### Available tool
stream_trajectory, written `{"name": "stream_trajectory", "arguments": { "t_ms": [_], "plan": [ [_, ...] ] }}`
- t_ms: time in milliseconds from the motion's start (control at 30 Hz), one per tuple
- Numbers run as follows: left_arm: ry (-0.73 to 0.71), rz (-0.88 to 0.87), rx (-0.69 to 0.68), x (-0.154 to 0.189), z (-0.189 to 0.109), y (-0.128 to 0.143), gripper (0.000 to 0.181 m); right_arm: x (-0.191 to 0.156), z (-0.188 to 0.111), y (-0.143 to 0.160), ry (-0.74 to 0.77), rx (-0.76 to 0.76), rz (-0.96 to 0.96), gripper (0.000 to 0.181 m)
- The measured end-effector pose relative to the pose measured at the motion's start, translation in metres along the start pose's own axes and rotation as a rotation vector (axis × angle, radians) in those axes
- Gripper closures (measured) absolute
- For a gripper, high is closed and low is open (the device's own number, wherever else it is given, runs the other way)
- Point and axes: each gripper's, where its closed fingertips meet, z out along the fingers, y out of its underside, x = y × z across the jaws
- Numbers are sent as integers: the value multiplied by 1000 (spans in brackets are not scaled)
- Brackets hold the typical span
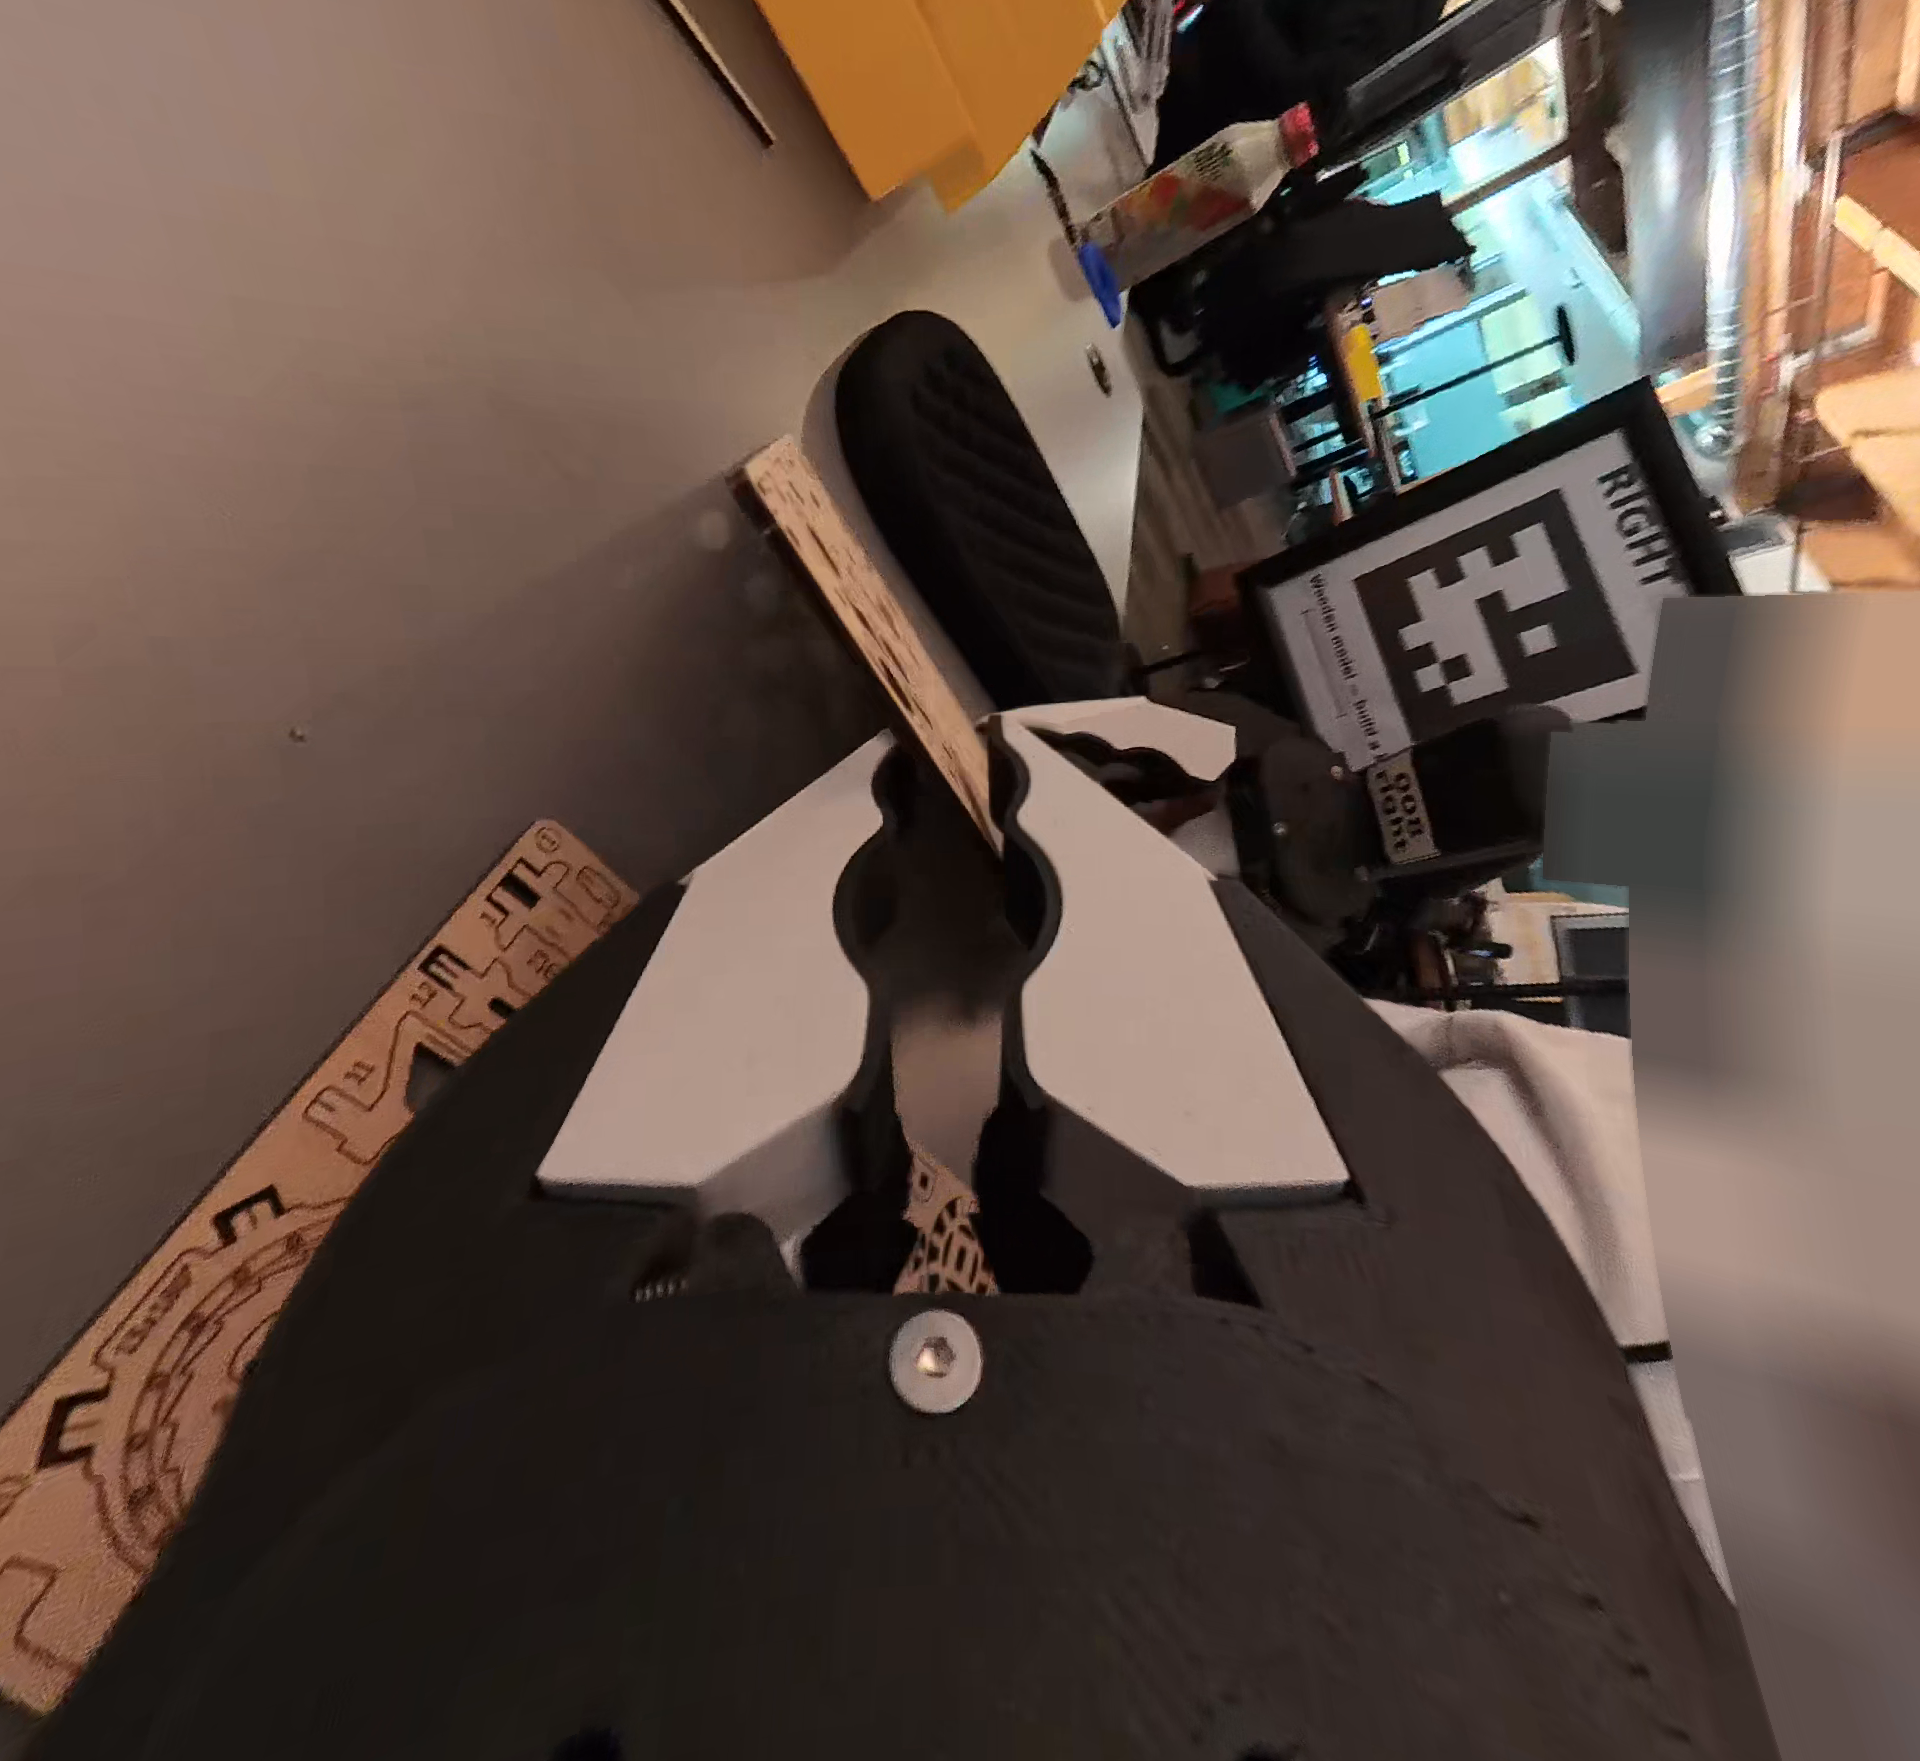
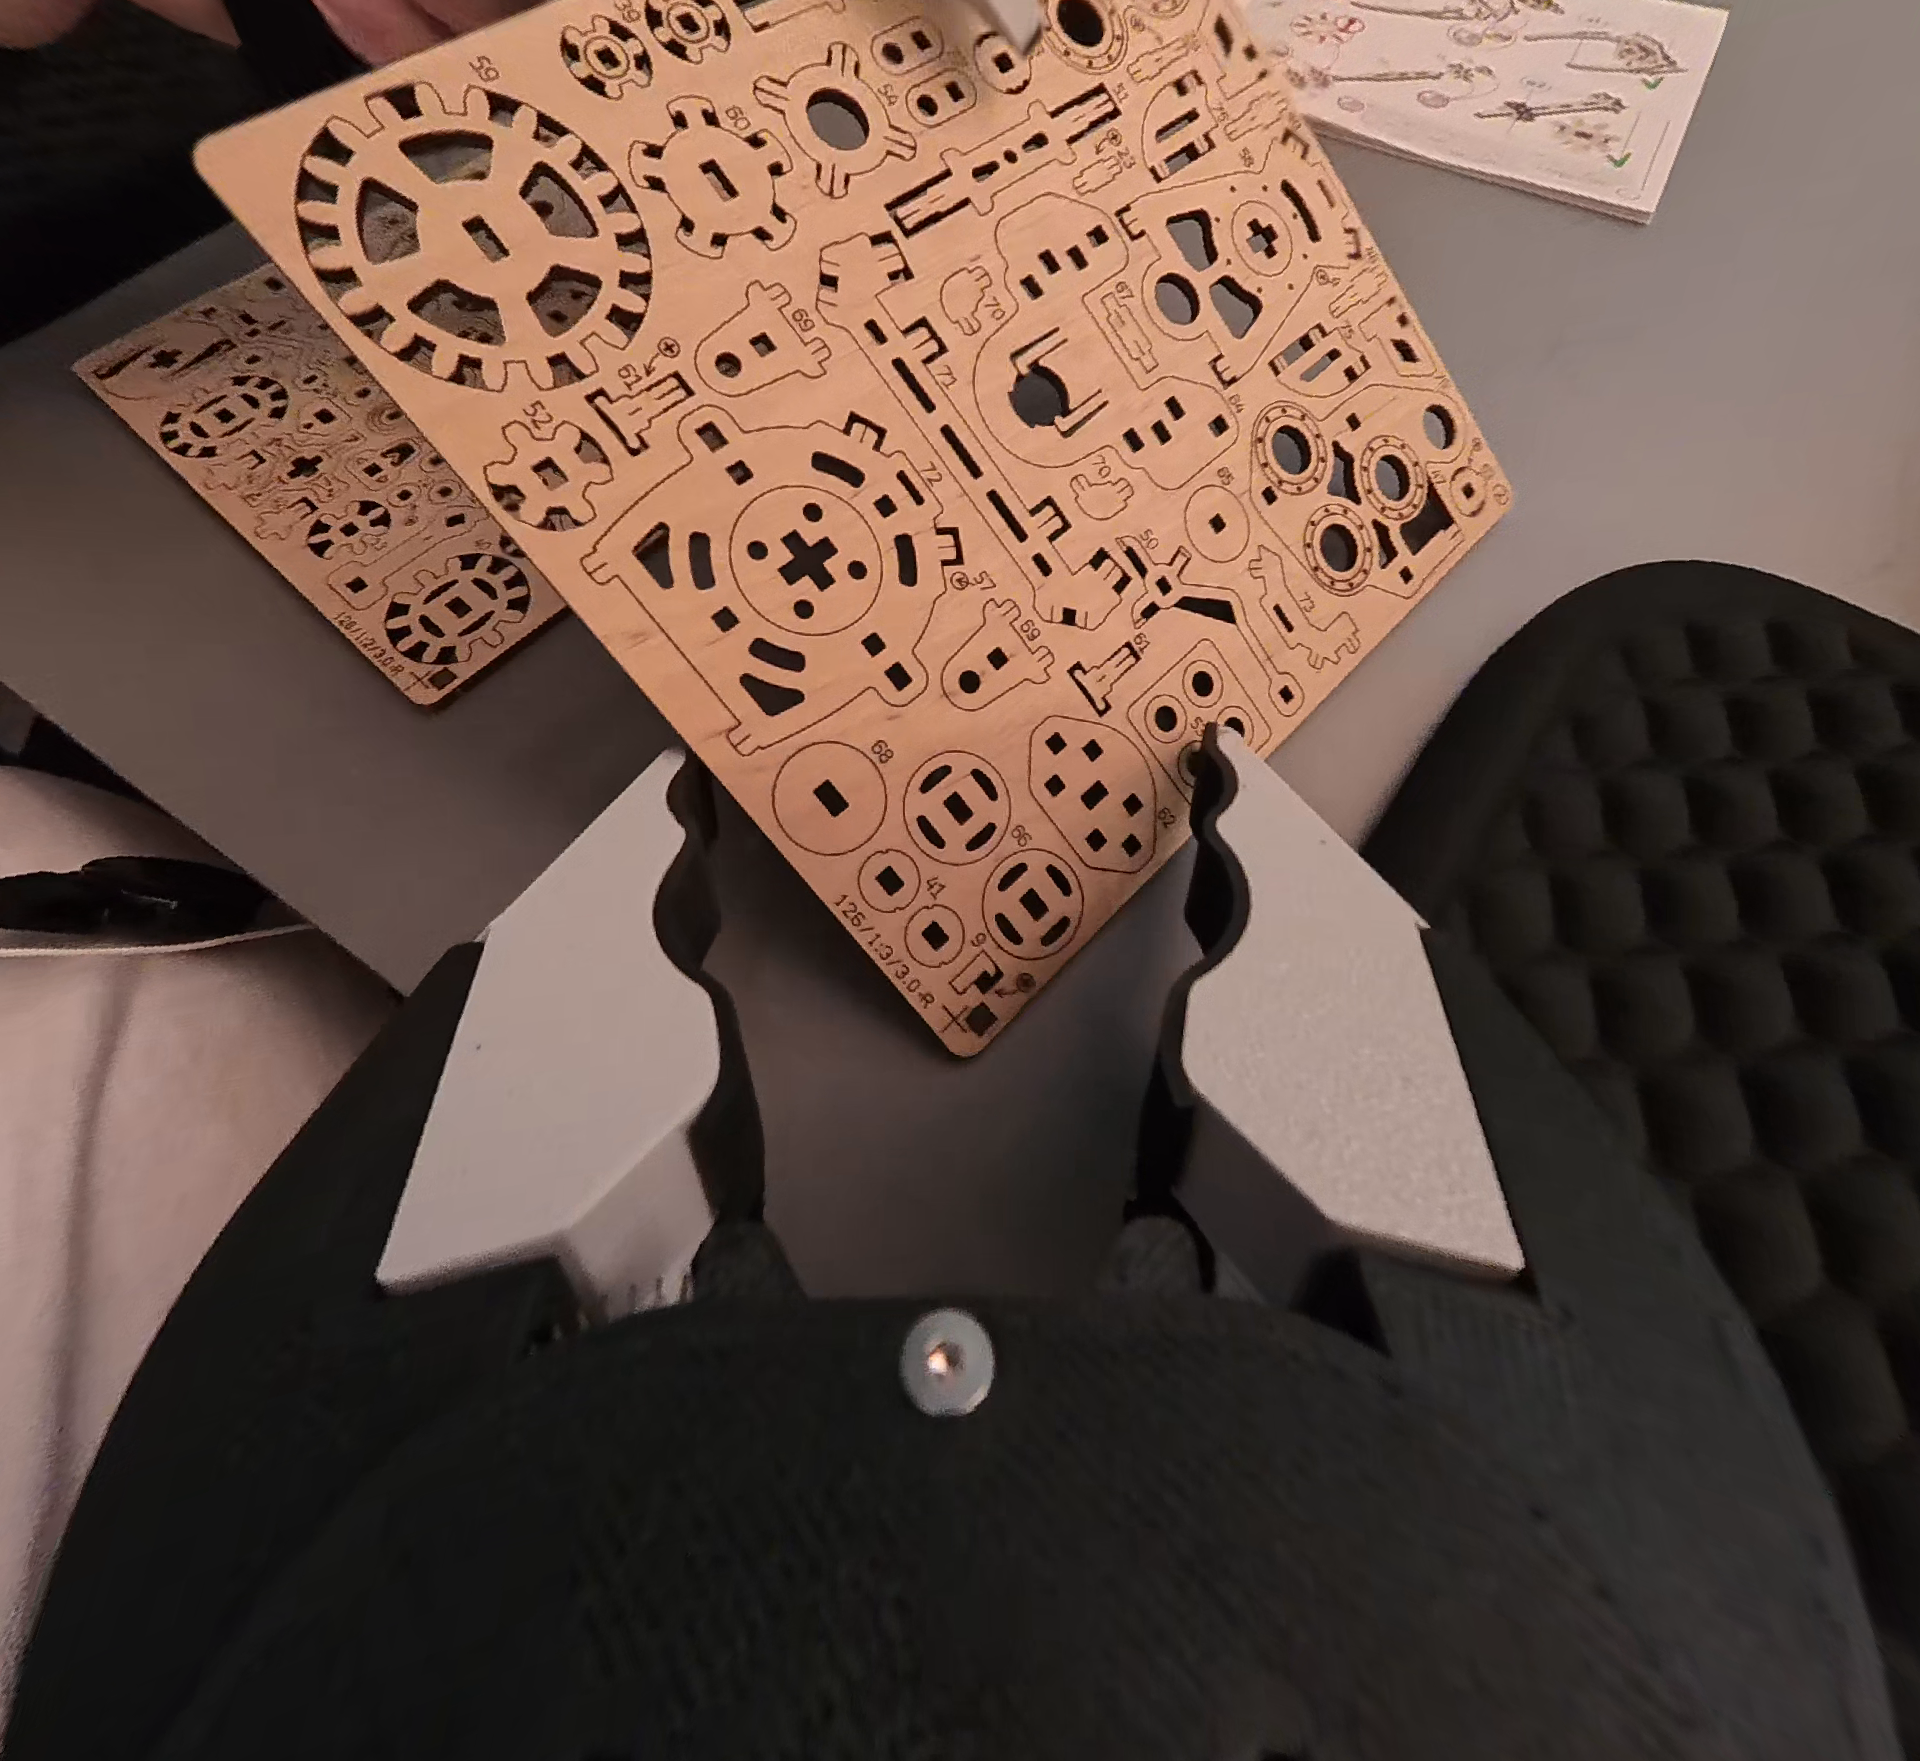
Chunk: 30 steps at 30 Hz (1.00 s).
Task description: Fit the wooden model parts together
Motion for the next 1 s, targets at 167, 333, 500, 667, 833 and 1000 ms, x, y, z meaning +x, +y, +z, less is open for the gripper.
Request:
{"name": "stream_trajectory", "arguments": {
  "t_ms": [167,333,500,667,833,1000],
  "plan": [
    [13,2,6,4,-6,4,175,-6,-4,-6,-64,55,18,86],
    [103,4,106,24,-31,-1,180,-18,-34,-46,-290,263,182,84],
    [124,64,177,40,-60,5,181,8,-42,-79,-405,400,411,86],
    [162,105,248,55,-88,11,181,-10,-18,-119,-689,395,621,92],
    [151,196,312,67,-122,16,181,-64,3,-146,-995,219,608,135],
    [166,310,390,81,-165,23,176,-101,20,-164,-1112,139,514,179]
  ]
}}
